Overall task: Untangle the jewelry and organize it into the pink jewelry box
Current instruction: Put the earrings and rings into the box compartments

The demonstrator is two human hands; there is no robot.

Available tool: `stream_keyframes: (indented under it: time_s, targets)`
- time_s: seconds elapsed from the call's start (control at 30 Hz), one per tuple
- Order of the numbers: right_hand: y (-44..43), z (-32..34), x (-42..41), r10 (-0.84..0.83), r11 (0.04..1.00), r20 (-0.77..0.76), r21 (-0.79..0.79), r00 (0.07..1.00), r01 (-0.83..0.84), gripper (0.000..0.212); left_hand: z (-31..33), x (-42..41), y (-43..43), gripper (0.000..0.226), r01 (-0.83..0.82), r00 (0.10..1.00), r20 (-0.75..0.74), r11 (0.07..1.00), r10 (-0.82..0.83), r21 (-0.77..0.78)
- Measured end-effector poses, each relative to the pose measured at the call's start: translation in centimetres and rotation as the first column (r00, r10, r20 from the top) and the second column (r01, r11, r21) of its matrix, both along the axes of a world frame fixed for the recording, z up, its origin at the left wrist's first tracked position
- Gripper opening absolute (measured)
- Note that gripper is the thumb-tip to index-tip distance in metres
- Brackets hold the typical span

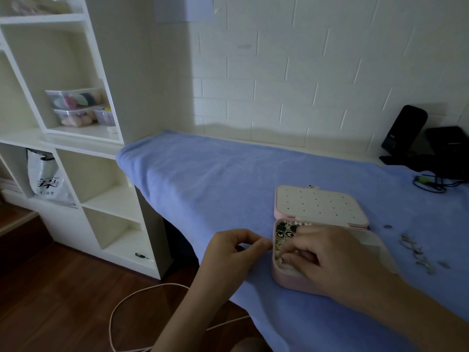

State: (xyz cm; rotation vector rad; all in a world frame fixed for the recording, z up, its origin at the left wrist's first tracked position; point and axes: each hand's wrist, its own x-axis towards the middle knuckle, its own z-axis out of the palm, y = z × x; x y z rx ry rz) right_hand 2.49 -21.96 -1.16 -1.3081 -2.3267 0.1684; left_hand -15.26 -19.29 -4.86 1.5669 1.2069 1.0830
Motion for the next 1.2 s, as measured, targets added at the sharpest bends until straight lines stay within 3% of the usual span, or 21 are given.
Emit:
stream_keyframes:
  time_s: [0.1, 0.3, 0.4, 0.57, 0.8, 0.97, 1.1, 1.2]
  targets:
    - [-0.1, -0.1, 0.2, 0.009, 1.000, 0.026, 0.026, 1.000, -0.010, 0.012, 0.4, 0.0, 0.1, 0.015, 0.028, 0.999, -0.021, 0.999, -0.028, -0.028]
    - [0.0, 0.2, 0.2, 0.015, 1.000, -0.096, 0.029, 0.995, -0.012, 0.003, 0.8, -0.1, 0.4, 0.017, 0.072, 0.996, -0.052, 0.995, -0.076, -0.068]
    - [0.4, 0.5, 0.7, -0.015, 1.000, -0.133, 0.020, 0.991, 0.017, 0.008, 1.1, -0.1, 0.2, 0.020, 0.098, 0.993, -0.058, 0.991, -0.103, -0.096]
    - [0.6, 3.4, 4.3, -0.120, 0.992, -0.341, -0.009, 0.932, 0.124, 0.007, 1.9, 0.1, 0.8, 0.039, 0.130, 0.979, -0.132, 0.974, -0.156, -0.186]
    - [2.0, 2.8, 6.4, -0.232, 0.965, -0.157, -0.161, 0.960, 0.207, 0.005, 3.4, 0.3, 2.4, 0.017, 0.236, 0.908, -0.256, 0.911, -0.331, -0.338]
    - [2.2, 2.7, 7.0, -0.240, 0.959, -0.166, -0.194, 0.956, 0.207, 0.008, 4.2, 0.8, 2.8, 0.013, 0.257, 0.847, -0.366, 0.900, -0.385, -0.352]
    - [2.1, 3.8, 8.4, -0.303, 0.937, -0.212, -0.242, 0.929, 0.251, 0.012, 4.8, 0.9, 3.4, 0.023, 0.225, 0.811, -0.443, 0.902, -0.383, -0.368]
    - [2.4, 4.4, 11.2, -0.427, 0.889, -0.146, -0.249, 0.892, 0.385, 0.018, 5.3, 1.7, 4.2, 0.043, 0.093, 0.898, -0.367, 0.920, -0.243, -0.382]
